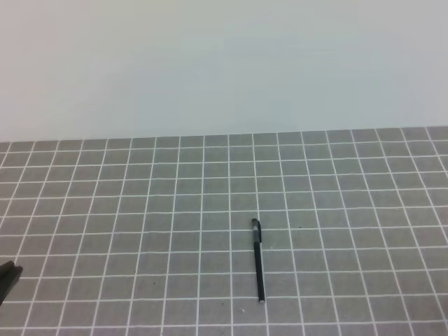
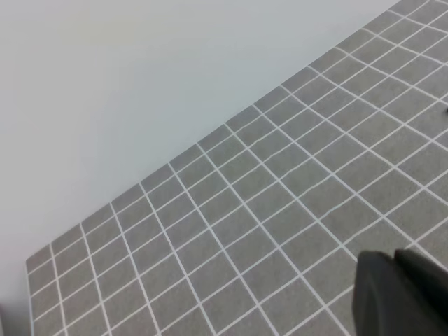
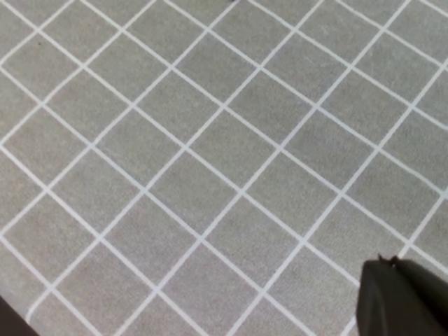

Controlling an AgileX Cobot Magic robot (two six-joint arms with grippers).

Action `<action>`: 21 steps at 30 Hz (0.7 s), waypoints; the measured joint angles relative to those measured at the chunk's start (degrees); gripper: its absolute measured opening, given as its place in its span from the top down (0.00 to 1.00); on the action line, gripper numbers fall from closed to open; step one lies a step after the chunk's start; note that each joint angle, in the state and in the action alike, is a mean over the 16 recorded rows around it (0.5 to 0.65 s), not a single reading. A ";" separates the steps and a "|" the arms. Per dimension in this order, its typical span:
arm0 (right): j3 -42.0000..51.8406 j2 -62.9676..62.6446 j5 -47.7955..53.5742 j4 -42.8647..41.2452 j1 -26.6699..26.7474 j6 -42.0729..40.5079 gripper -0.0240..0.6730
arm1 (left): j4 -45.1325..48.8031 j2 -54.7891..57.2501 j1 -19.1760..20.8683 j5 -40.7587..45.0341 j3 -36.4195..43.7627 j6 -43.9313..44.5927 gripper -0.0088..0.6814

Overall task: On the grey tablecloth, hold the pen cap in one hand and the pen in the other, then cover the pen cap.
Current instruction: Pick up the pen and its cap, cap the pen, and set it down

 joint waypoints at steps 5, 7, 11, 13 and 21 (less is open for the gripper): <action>0.00 0.00 0.00 0.00 0.00 0.04 0.97 | 0.03 0.00 0.01 0.00 0.01 0.00 0.99; 0.00 0.00 0.00 0.00 0.00 0.05 0.97 | 0.05 0.00 0.01 0.00 0.01 0.00 0.99; 0.00 -0.65 0.16 -0.59 -0.20 -0.64 0.97 | 0.05 -0.03 -0.01 0.11 0.01 -0.01 0.99; 0.00 -1.52 0.22 -1.10 -0.79 -1.51 0.97 | 0.05 -0.03 -0.01 0.15 0.01 -0.01 0.99; 0.14 -10.04 -0.44 -2.56 -8.02 -5.22 0.97 | -0.05 -0.03 -0.01 0.15 0.02 -0.01 0.99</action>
